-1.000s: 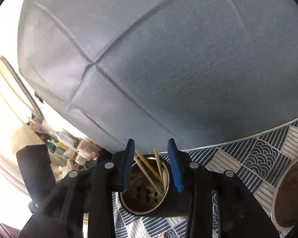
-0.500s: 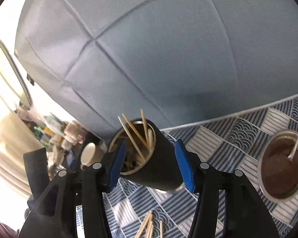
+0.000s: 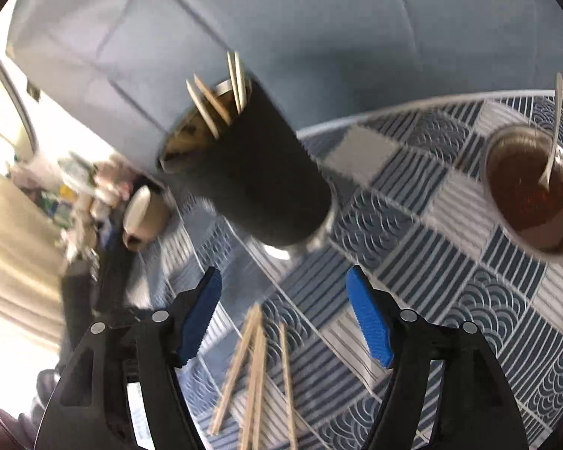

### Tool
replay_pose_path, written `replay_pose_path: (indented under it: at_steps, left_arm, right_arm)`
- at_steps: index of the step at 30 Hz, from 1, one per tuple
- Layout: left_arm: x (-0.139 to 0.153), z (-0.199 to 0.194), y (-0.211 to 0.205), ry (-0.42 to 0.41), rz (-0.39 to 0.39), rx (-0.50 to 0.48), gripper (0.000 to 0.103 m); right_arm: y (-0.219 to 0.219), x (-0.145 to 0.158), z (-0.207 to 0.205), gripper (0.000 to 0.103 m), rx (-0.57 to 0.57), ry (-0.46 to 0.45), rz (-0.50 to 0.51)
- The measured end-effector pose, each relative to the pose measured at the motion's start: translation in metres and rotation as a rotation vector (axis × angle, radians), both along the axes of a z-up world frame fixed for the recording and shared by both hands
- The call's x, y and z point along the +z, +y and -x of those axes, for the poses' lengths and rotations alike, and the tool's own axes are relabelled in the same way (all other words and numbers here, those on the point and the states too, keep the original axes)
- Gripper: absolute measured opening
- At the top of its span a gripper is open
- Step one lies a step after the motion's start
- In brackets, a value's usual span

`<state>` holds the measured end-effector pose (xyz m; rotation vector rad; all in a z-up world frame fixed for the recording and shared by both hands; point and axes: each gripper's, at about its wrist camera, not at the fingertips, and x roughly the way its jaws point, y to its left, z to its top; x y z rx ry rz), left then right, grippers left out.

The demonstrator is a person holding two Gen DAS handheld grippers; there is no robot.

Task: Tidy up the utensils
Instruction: 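Move both tools back down toward the remaining chopsticks, then close the left tool on a chopstick while the right tool grasps another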

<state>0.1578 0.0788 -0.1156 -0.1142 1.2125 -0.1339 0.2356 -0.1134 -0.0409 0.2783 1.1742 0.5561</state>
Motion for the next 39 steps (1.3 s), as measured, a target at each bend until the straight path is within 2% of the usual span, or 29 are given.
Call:
replay_pose_path:
  at_steps: [4,10,13,17,20,22,24,25,27,30,34,39]
  left_arm:
    - [-0.014,0.008,-0.005,0.07,-0.004,-0.016,0.072]
    - [-0.023,0.018,-0.018,0.091,-0.004,-0.037,0.075]
    - [-0.022,0.019,-0.025,0.075,-0.026,-0.066,0.075]
    - [-0.024,0.02,-0.034,0.068,-0.069,-0.079,0.076]
    - [-0.027,0.021,-0.041,0.063,-0.122,-0.108,0.076]
    - [-0.027,0.021,-0.042,0.066,-0.155,-0.116,0.081]
    - [-0.029,0.021,-0.04,0.075,-0.157,-0.106,0.085]
    - [-0.031,0.019,-0.036,0.088,-0.155,-0.087,0.09]
    - [-0.033,0.018,-0.03,0.101,-0.169,-0.066,0.093]
    - [-0.033,0.018,-0.029,0.113,-0.18,-0.069,0.093]
    - [-0.037,0.012,-0.04,0.108,-0.225,-0.107,0.096]
    - [-0.039,0.014,-0.037,0.124,-0.207,-0.047,0.096]
  right_arm:
    - [0.006,-0.024,0.013,0.068,0.042,0.065,0.044]
    - [0.017,-0.05,0.028,0.071,0.086,0.111,0.154]
    - [0.024,-0.06,0.037,0.071,0.131,0.078,0.27]
    - [0.031,-0.07,0.049,0.072,0.179,0.056,0.357]
    - [0.032,-0.074,0.057,0.074,0.196,0.05,0.378]
    - [0.033,-0.075,0.061,0.076,0.197,0.052,0.374]
    - [0.035,-0.075,0.062,0.078,0.203,0.052,0.38]
    - [0.038,-0.077,0.064,0.08,0.221,0.047,0.394]
    - [0.044,-0.079,0.068,0.083,0.257,0.025,0.441]
    - [0.055,-0.08,0.073,0.086,0.296,-0.005,0.508]
    - [0.056,-0.084,0.069,0.092,0.282,0.025,0.516]
    - [0.058,-0.087,0.063,0.092,0.314,0.049,0.531]
